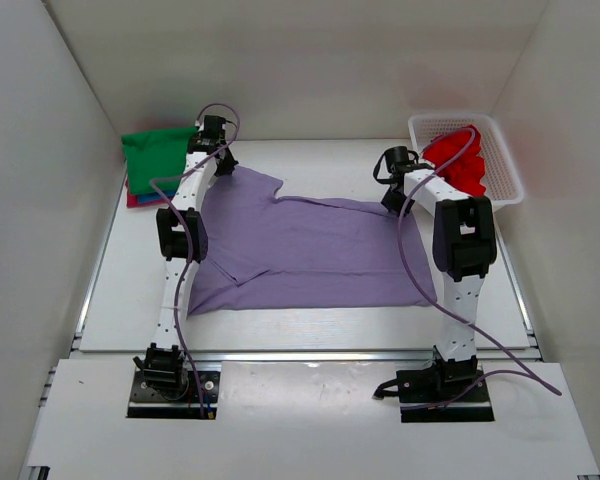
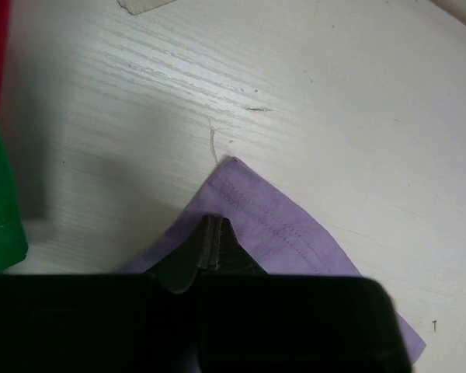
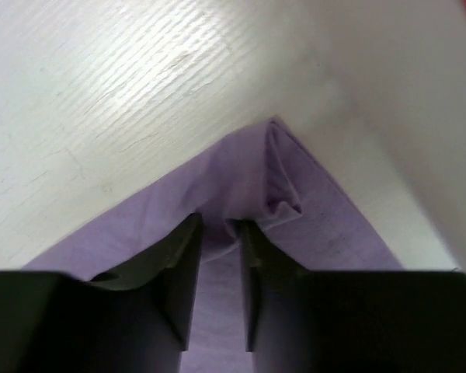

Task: Fold and stack the t-shirts
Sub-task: Grap the side of the flattened tshirt furthest away from the robot with both arms

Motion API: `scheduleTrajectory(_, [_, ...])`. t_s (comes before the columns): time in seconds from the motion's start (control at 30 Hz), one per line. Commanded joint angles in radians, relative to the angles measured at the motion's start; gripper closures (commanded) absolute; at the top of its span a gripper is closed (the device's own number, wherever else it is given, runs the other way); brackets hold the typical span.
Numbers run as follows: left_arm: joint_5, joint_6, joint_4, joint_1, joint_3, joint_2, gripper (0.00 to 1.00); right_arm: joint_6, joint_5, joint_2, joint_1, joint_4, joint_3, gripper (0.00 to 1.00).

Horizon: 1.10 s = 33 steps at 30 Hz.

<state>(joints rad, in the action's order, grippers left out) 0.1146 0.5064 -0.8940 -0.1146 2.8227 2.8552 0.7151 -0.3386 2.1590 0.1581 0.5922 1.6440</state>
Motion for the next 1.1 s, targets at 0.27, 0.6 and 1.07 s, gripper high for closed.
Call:
scheduleTrajectory(0.27, [0.003,-0.032,-0.06,0.015,0.018,-0.163,1.0,-0.031,-0.03,-0.017,-0.003,-0.032,0.005,1.0])
scheduleTrajectory(0.6, [0.028,-0.051,-0.079,0.02,0.012,-0.246,1.0,-0.049,0.007,-0.117,-0.003,-0.12,-0.098,1.0])
scheduleTrajectory(1.07, [0.02,-0.008,-0.091,-0.005,0.012,-0.1,0.19,-0.065,0.026,-0.146,-0.008,-0.161,-0.158,1.0])
